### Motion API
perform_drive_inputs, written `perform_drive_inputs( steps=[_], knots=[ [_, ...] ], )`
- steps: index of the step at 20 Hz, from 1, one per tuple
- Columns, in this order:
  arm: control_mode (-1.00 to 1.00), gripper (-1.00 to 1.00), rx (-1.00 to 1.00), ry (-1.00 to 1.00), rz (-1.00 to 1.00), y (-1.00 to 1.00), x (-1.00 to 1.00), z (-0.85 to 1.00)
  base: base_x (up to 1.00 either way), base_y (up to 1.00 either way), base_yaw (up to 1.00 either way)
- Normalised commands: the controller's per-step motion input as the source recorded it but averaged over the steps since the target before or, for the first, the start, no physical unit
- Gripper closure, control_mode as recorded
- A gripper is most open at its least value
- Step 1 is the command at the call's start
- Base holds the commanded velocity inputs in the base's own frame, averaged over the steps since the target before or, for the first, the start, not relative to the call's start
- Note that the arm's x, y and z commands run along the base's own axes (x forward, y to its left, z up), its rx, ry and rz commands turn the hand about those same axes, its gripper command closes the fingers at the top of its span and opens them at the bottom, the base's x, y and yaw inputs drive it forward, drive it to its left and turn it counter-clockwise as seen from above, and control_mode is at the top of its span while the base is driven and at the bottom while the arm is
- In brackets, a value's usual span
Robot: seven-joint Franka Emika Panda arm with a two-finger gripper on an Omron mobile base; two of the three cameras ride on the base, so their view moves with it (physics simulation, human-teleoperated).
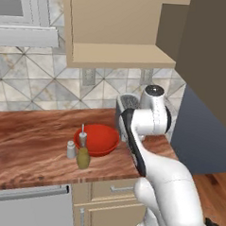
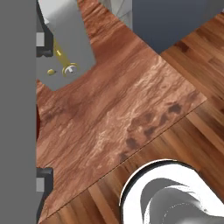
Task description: Retrieve the bottle and the shaker from the cabinet and place them next to the mixing bowl on the counter. Then add garlic from the fridge to the mixing bowl.
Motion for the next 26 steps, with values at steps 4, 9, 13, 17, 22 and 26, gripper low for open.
perform_drive_inputs(
  steps=[4,9,13,17,22,26],
  knots=[
    [-1.0,-1.0,-0.01,-0.1,0.0,0.37,-0.49,0.0,0.0,0.0,0.0],
    [-1.0,-1.0,0.0,0.0,-0.02,0.07,-0.15,0.0,0.0,0.0,0.0],
    [-1.0,-1.0,0.0,0.0,-0.04,0.0,0.0,0.0,0.0,0.0,0.0],
    [-1.0,-1.0,0.0,0.06,-0.05,0.0,0.0,0.0,0.0,0.0,0.0],
    [-1.0,-1.0,0.0,0.0,0.0,0.0,0.0,0.0,0.0,0.0,0.0],
    [-1.0,-1.0,0.0,0.0,0.0,0.0,-0.03,0.0,0.0,0.0,0.0]
  ],
)
